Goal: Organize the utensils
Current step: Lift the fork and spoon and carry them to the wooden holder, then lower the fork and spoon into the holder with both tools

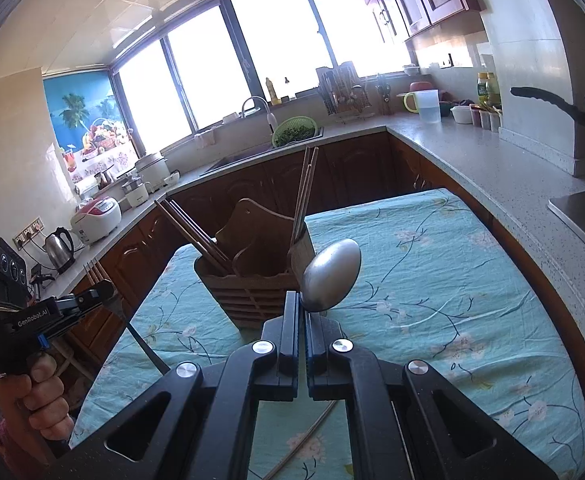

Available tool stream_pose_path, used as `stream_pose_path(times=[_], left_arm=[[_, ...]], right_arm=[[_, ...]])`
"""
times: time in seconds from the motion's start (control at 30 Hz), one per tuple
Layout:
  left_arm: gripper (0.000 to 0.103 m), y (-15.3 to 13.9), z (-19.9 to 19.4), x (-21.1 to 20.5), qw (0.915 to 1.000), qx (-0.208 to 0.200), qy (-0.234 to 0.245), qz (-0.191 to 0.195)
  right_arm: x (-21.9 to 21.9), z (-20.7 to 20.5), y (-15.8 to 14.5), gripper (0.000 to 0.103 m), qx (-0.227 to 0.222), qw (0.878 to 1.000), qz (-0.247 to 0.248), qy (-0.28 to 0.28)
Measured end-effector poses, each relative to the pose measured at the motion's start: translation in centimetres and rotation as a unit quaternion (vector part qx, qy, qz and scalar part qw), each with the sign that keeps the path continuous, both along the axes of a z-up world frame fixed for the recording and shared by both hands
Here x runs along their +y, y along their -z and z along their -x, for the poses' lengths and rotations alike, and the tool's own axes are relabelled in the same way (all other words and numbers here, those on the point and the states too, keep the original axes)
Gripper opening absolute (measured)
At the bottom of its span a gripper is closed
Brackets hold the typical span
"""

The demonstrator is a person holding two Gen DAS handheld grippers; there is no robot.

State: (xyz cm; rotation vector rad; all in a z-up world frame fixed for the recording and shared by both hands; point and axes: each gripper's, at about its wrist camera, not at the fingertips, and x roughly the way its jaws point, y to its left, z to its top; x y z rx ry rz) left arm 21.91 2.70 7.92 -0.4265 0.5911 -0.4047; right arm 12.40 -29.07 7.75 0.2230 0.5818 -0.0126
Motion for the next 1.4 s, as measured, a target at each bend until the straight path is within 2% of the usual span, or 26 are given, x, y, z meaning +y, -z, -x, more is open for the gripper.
stream_pose_path(times=[0.3,0.5,0.7,1.0,1.4], left_arm=[[0.001,-3.3,-4.6,-0.4,0.9974,-0.070,-0.017,0.006],[0.001,-2.6,-8.4,-1.3,0.9942,-0.103,-0.032,0.010],[0.001,0.8,-11.8,-3.9,0.9940,-0.102,-0.039,-0.005],[0.001,6.0,-14.2,-6.6,0.9968,-0.069,-0.029,-0.027],[0.001,7.5,-15.2,-6.1,0.9983,-0.023,-0.028,-0.045]], right_arm=[[1.2,-4.4,-4.2,0.002,-0.042,0.998,0.036,-0.012],[2.6,-8.0,-5.8,0.002,-0.058,0.995,0.084,-0.013],[3.2,-10.7,-4.3,0.002,-0.042,0.993,0.106,-0.013],[3.2,-12.8,0.2,0.003,-0.002,0.994,0.104,-0.013],[2.4,-13.5,3.6,0.002,0.044,0.997,0.058,-0.028]])
